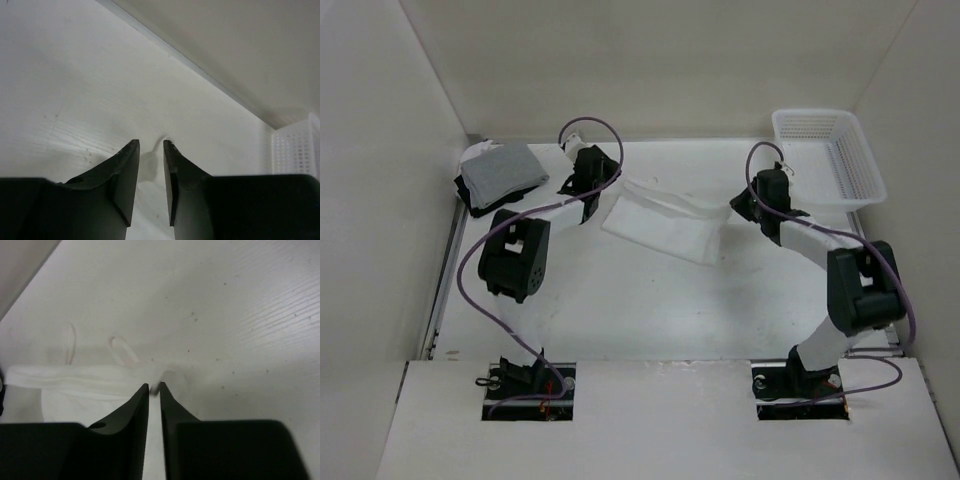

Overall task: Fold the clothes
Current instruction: Fold the tank top

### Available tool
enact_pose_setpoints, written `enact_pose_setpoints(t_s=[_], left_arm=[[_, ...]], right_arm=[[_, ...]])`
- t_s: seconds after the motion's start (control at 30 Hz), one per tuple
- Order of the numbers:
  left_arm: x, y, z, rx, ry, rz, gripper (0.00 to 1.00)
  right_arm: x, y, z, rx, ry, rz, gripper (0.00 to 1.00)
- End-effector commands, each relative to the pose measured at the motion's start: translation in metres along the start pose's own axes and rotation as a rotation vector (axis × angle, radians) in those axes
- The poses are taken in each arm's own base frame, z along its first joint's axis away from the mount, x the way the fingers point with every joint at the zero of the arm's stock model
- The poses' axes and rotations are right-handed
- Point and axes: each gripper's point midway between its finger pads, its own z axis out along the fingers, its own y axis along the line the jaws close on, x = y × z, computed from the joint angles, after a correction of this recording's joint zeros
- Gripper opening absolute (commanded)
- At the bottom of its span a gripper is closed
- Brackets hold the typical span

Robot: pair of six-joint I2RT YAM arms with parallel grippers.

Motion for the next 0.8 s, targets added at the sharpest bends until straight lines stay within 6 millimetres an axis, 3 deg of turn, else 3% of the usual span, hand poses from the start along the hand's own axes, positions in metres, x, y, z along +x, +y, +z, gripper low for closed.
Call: enact_pose_setpoints(t_s=[0.0,0.07,0.17,0.27,0.33,0.4,0.43,0.57,0.77], left_arm=[[-0.016,-0.009,0.025,0.046,-0.031,-0.022,0.31],[-0.022,-0.008,0.023,0.052,-0.041,-0.023,0.39],[-0.026,0.013,-0.006,0.015,-0.053,-0.024,0.40],[0.003,0.050,-0.043,-0.033,-0.016,-0.026,0.32],[0.032,0.072,-0.061,-0.052,0.038,-0.017,0.32],[0.056,0.092,-0.075,-0.071,0.104,-0.021,0.34],[0.065,0.098,-0.080,-0.072,0.131,-0.029,0.36],[0.080,0.098,-0.087,-0.011,0.169,-0.037,0.44],[0.089,0.103,-0.077,0.000,0.207,-0.066,0.43]], right_arm=[[-0.029,0.006,0.031,-0.021,-0.070,0.064,0.22],[-0.032,0.007,0.041,-0.010,-0.071,0.080,0.41],[-0.024,0.008,0.032,-0.004,-0.074,0.056,0.56],[-0.005,0.010,0.002,-0.015,-0.097,0.033,0.51],[0.013,0.011,-0.019,-0.032,-0.098,0.007,0.35],[0.035,0.009,-0.034,-0.053,-0.063,-0.016,0.13],[0.047,0.008,-0.041,-0.060,-0.040,-0.022,0.09],[0.078,0.005,-0.061,-0.092,0.013,-0.051,0.16],[0.107,-0.006,-0.072,-0.089,0.061,-0.067,0.38]])
